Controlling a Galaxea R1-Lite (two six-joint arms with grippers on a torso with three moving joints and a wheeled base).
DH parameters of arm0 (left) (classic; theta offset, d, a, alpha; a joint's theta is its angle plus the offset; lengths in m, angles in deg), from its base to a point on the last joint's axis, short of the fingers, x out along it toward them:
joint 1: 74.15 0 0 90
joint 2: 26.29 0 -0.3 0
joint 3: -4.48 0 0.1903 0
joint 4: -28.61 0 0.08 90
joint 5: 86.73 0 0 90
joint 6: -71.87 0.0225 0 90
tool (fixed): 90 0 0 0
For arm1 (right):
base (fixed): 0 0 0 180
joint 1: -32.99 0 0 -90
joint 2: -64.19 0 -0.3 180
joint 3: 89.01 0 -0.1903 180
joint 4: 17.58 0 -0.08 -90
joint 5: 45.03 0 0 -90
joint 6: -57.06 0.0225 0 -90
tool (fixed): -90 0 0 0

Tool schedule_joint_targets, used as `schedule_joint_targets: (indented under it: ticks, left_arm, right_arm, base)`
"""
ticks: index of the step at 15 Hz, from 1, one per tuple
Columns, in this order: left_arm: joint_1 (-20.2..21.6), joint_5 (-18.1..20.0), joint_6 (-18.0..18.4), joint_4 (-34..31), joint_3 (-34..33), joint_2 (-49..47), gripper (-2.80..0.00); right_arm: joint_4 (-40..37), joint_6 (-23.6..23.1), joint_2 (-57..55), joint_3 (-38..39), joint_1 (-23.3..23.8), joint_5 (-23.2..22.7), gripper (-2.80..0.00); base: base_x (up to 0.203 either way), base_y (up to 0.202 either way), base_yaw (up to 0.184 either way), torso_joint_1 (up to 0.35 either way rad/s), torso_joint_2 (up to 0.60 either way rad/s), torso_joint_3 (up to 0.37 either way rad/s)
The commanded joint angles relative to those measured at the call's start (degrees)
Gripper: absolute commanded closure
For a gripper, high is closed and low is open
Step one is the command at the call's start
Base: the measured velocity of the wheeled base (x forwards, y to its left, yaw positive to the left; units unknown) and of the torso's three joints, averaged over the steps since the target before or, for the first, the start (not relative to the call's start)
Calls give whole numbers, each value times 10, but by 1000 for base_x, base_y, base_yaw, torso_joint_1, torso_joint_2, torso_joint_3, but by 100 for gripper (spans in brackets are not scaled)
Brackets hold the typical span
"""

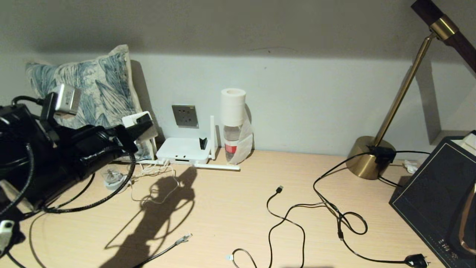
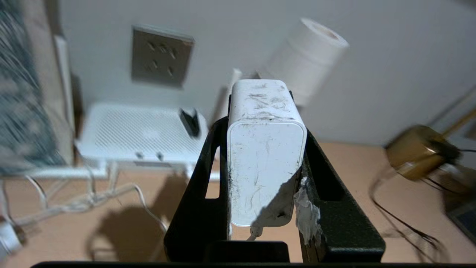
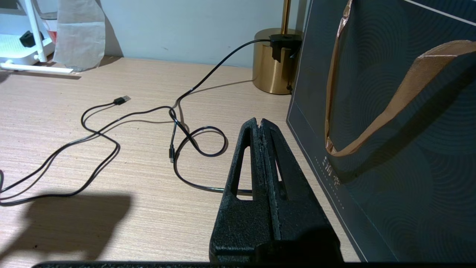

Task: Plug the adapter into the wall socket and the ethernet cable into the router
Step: Align plug and socket

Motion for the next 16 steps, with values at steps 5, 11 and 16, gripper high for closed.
schedule_joint_targets:
  ticks: [5,11,16]
  left_arm:
    - [2,-10,132,269,-37,-245,0]
    - [-7,-28,178,321,29,-366,0]
    - [7,-4,176,321,143,-448,0]
  right_arm:
    - [1,0,0,20,0,-1,0]
    - [1,0,0,20,0,-1,0]
    - [1,0,0,20,0,-1,0]
  base:
    - [0,0,0,0,0,0]
    - [0,0,0,0,0,0]
    - [0,0,0,0,0,0]
